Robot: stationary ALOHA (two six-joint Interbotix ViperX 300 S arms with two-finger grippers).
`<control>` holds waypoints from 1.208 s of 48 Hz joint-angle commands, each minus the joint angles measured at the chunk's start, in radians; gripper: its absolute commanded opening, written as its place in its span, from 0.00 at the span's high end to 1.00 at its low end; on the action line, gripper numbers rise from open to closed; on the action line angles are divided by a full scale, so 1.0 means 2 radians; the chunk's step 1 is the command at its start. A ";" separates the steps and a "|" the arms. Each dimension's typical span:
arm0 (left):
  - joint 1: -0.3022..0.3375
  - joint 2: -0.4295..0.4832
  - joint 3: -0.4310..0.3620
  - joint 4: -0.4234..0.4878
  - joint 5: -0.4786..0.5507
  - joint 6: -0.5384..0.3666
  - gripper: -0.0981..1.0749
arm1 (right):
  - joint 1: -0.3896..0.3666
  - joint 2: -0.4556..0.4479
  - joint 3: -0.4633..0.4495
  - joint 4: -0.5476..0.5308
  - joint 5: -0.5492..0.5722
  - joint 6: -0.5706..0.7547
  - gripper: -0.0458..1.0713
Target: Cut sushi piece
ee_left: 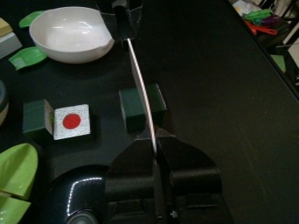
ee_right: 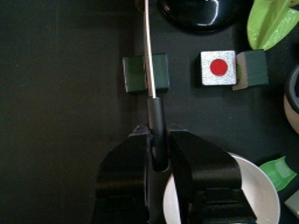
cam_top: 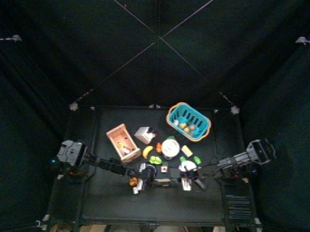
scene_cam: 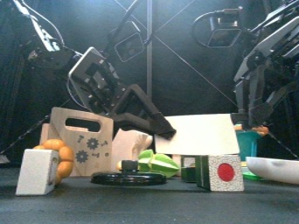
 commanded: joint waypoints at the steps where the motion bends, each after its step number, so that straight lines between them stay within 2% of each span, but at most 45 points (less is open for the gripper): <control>1: -0.007 0.001 -0.008 0.002 -0.002 0.001 0.67 | -0.008 -0.004 -0.004 -0.002 -0.005 0.000 0.55; 9: -0.005 0.009 -0.010 -0.004 -0.002 -0.001 0.67 | -0.008 0.013 -0.001 0.006 -0.012 0.001 0.55; 16: -0.005 0.025 -0.018 -0.057 -0.006 0.002 0.67 | -0.008 0.042 0.006 0.018 -0.037 0.000 0.55; 22: -0.005 0.031 -0.019 -0.059 -0.006 0.002 0.67 | -0.006 0.054 0.006 0.023 -0.057 0.000 0.55; 27: -0.010 0.034 -0.021 -0.058 -0.006 0.002 0.67 | 0.003 0.057 0.006 0.048 -0.058 0.000 0.55; 34: -0.027 0.028 -0.021 -0.060 -0.005 0.001 0.67 | 0.018 0.057 -0.002 0.067 -0.058 0.000 0.55; 42: -0.031 0.013 -0.021 -0.059 -0.003 0.002 0.67 | 0.018 0.049 -0.015 0.059 -0.050 -0.001 0.55; 48: -0.028 -0.005 -0.021 -0.053 -0.003 0.002 0.67 | 0.018 0.038 -0.021 0.031 -0.050 -0.001 0.55; 58: -0.027 -0.006 -0.020 -0.053 -0.003 0.002 0.67 | 0.016 0.039 -0.023 0.025 -0.050 0.000 0.55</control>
